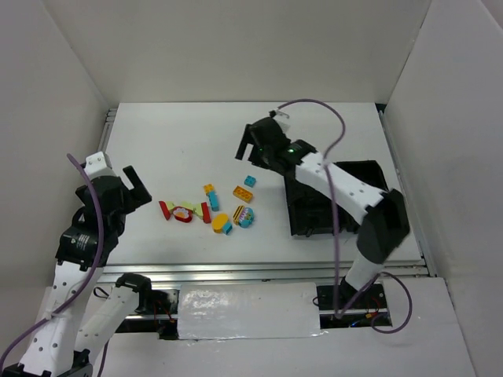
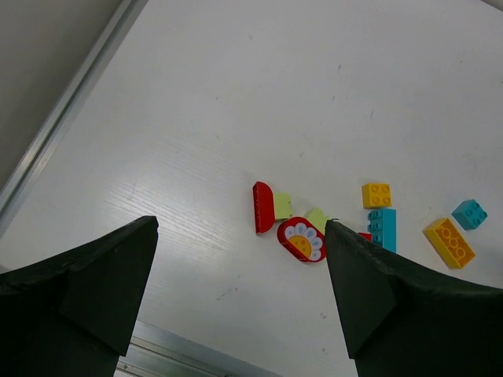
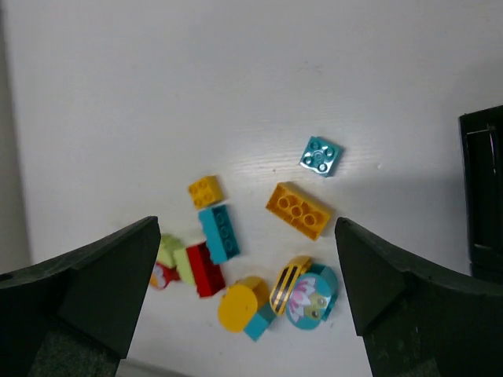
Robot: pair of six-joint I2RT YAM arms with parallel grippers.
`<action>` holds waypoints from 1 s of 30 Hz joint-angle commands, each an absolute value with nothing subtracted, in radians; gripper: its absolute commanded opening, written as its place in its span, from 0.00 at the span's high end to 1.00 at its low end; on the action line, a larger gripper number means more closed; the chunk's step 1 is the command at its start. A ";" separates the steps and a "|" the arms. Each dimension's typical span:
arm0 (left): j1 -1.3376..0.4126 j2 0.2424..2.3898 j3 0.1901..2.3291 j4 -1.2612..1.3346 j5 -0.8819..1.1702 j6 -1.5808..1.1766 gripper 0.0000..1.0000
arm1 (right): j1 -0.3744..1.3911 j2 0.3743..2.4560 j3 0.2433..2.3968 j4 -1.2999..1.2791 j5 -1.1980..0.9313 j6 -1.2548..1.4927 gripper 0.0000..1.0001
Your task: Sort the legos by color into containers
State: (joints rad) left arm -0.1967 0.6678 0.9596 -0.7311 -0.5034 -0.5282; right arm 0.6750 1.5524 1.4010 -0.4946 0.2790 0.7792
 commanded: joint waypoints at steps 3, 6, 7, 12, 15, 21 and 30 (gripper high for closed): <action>-0.189 0.681 0.957 -0.683 -0.473 -0.522 0.01 | 0.719 1.906 1.719 -0.673 0.448 0.845 0.01; -0.189 0.689 0.957 -0.680 -0.463 -0.517 0.01 | 0.719 2.101 1.912 -0.779 0.472 0.850 0.03; -0.187 0.690 0.956 -0.675 -0.459 -0.515 0.01 | 0.719 2.196 1.981 -0.814 0.486 0.856 0.04; -0.187 0.707 0.954 -0.667 -0.436 -0.508 0.00 | 0.718 2.237 1.991 -0.792 0.503 0.877 0.09; -0.187 0.721 0.954 -0.664 -0.414 -0.502 0.00 | 0.715 2.238 1.960 -0.776 0.502 0.891 0.10; -0.187 0.730 0.954 -0.658 -0.391 -0.492 0.01 | 0.704 2.250 1.905 -0.785 0.477 0.917 0.11; -0.187 0.732 0.948 -0.647 -0.354 -0.482 0.00 | 0.675 2.238 1.801 -0.718 0.423 0.925 0.22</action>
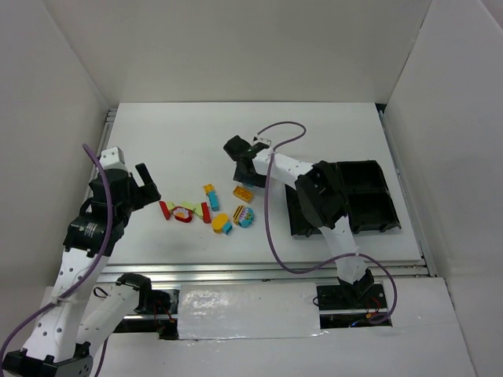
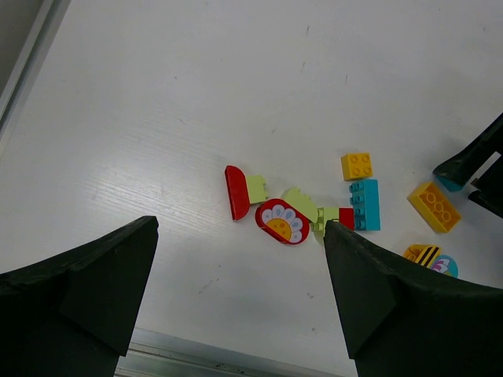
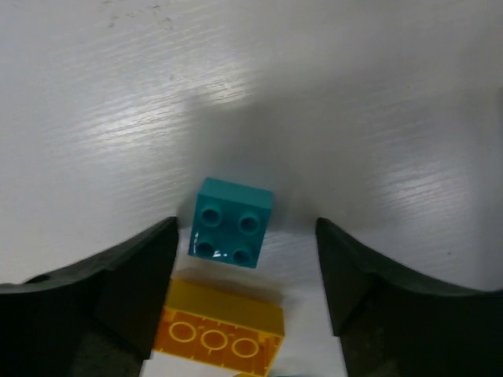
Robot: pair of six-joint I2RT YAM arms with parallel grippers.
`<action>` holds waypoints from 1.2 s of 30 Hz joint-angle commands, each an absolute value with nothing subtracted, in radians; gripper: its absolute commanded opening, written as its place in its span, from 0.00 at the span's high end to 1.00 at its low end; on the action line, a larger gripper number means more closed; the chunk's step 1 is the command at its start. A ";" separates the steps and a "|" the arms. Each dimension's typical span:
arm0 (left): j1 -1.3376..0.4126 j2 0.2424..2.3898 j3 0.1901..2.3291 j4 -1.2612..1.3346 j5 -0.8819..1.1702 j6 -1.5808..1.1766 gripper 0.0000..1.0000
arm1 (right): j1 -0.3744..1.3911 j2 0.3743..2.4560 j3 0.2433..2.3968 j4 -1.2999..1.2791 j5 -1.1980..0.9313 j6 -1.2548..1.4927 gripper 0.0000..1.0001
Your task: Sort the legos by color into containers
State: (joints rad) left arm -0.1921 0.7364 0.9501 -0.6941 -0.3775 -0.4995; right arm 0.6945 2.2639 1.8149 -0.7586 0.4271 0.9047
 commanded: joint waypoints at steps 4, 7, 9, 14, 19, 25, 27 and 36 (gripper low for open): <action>-0.187 0.735 0.946 -0.644 -0.342 -0.479 0.00 | 0.664 2.233 1.784 -0.686 0.393 0.910 0.53; -0.187 0.735 0.946 -0.646 -0.341 -0.477 0.00 | 0.664 2.227 1.792 -0.677 0.390 0.894 0.74; -0.187 0.736 0.946 -0.644 -0.337 -0.477 0.01 | 0.664 2.217 1.818 -0.678 0.397 0.882 0.86; -0.187 0.738 0.946 -0.641 -0.334 -0.476 0.00 | 0.664 2.139 1.930 -0.739 0.474 0.790 1.00; -0.187 0.735 0.946 -0.643 -0.334 -0.476 0.01 | 0.603 1.974 1.835 -0.764 0.480 0.700 0.99; -0.187 0.732 0.946 -0.640 -0.333 -0.472 0.00 | 0.471 1.699 1.519 -0.735 0.428 0.640 0.95; -0.186 0.736 0.948 -0.640 -0.334 -0.474 0.01 | 0.443 1.643 1.415 -0.715 0.423 0.623 0.93; -0.183 0.745 0.946 -0.638 -0.318 -0.469 0.00 | 0.310 1.568 1.302 -0.686 0.417 0.577 0.63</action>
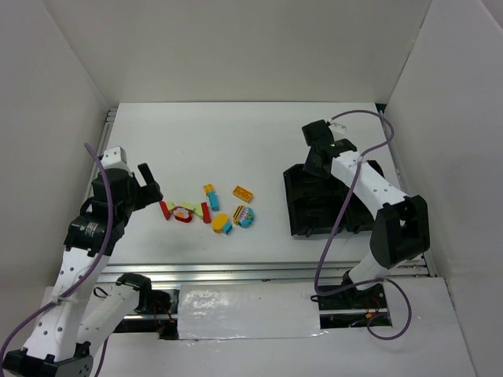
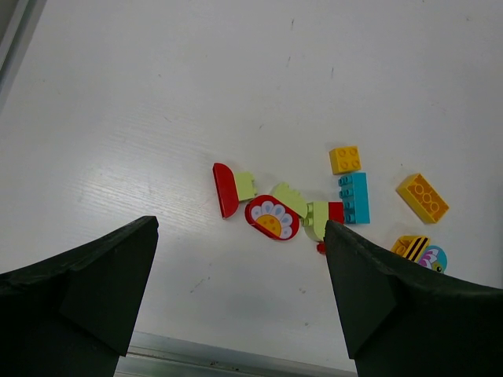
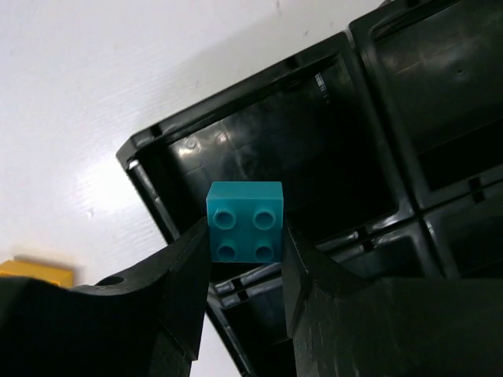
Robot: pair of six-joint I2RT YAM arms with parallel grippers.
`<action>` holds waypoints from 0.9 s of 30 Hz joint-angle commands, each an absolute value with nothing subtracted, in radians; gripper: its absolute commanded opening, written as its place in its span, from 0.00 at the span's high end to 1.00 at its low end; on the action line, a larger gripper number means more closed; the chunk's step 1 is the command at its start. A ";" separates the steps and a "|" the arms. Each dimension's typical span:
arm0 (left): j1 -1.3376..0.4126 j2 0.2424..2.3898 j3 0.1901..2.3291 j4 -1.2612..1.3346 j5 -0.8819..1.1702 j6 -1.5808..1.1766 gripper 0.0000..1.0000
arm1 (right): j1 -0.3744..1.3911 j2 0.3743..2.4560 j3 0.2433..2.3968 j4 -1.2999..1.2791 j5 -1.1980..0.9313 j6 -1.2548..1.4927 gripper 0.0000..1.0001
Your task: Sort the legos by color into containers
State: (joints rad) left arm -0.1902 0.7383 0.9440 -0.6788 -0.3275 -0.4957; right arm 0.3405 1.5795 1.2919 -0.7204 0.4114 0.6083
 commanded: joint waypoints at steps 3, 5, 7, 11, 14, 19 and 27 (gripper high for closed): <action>-0.183 0.747 0.945 -0.638 -0.314 -0.468 0.01 | 0.307 1.592 1.322 -0.699 0.428 0.571 0.38; -0.183 0.746 0.945 -0.638 -0.314 -0.468 0.01 | 0.305 1.600 1.333 -0.710 0.429 0.568 0.21; -0.183 0.745 0.943 -0.637 -0.313 -0.468 0.00 | 0.308 1.594 1.351 -0.716 0.422 0.565 0.06; -0.184 0.744 0.945 -0.637 -0.311 -0.468 0.00 | 0.343 1.556 1.368 -0.724 0.397 0.542 0.00; -0.183 0.744 0.945 -0.635 -0.311 -0.466 0.00 | 0.376 1.546 1.397 -0.767 0.434 0.552 0.00; -0.183 0.744 0.945 -0.637 -0.319 -0.468 0.00 | 0.605 1.508 1.359 -0.729 0.390 0.581 0.00; -0.179 0.750 0.945 -0.640 -0.319 -0.468 0.01 | 0.876 1.626 1.330 -0.710 0.468 0.919 0.00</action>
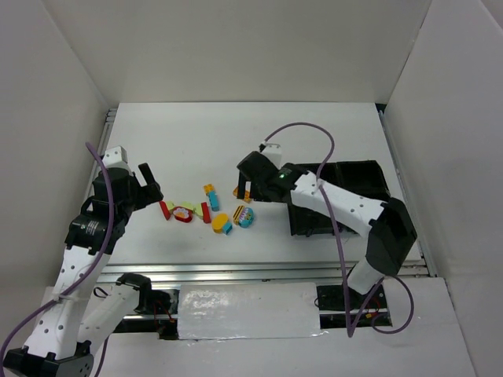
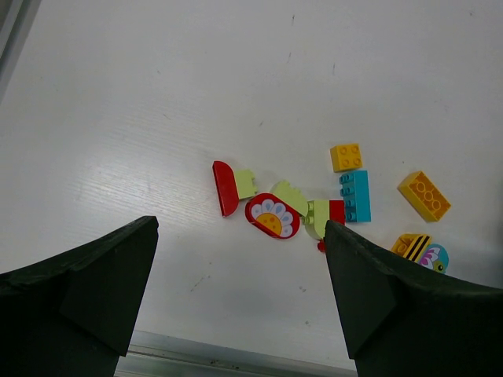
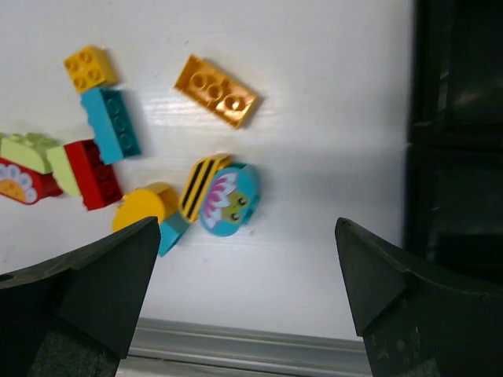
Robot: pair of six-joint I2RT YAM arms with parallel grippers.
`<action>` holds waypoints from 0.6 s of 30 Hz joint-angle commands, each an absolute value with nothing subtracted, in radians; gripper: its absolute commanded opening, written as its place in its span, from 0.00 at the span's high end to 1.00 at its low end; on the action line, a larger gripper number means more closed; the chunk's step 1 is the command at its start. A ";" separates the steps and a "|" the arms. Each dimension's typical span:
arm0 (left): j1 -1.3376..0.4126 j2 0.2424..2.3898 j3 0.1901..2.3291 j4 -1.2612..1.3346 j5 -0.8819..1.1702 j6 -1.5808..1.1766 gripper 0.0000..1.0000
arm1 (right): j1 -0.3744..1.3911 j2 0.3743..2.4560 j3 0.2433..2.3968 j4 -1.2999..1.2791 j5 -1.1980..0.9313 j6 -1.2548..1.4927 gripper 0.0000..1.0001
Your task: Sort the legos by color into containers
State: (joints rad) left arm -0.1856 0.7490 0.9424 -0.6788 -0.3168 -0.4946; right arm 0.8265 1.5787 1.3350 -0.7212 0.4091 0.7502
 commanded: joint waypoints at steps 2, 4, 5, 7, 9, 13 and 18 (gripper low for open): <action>-0.179 0.750 0.945 -0.640 -0.319 -0.468 0.01 | 0.928 1.679 1.348 -0.710 0.495 1.006 0.00; -0.178 0.749 0.945 -0.643 -0.321 -0.468 0.00 | 0.959 1.722 1.370 -0.718 0.538 1.066 0.00; -0.179 0.747 0.943 -0.641 -0.321 -0.469 0.01 | 0.974 1.773 1.400 -0.722 0.537 1.069 0.00; -0.179 0.744 0.942 -0.640 -0.319 -0.468 0.01 | 0.980 1.854 1.445 -0.765 0.520 1.080 0.00; -0.181 0.742 0.940 -0.640 -0.316 -0.468 0.01 | 0.995 1.897 1.488 -0.790 0.528 1.092 0.00; -0.181 0.744 0.942 -0.640 -0.310 -0.466 0.01 | 0.997 1.939 1.470 -0.760 0.520 1.117 0.00; -0.181 0.742 0.940 -0.638 -0.304 -0.465 0.00 | 0.996 1.948 1.434 -0.712 0.528 1.103 0.02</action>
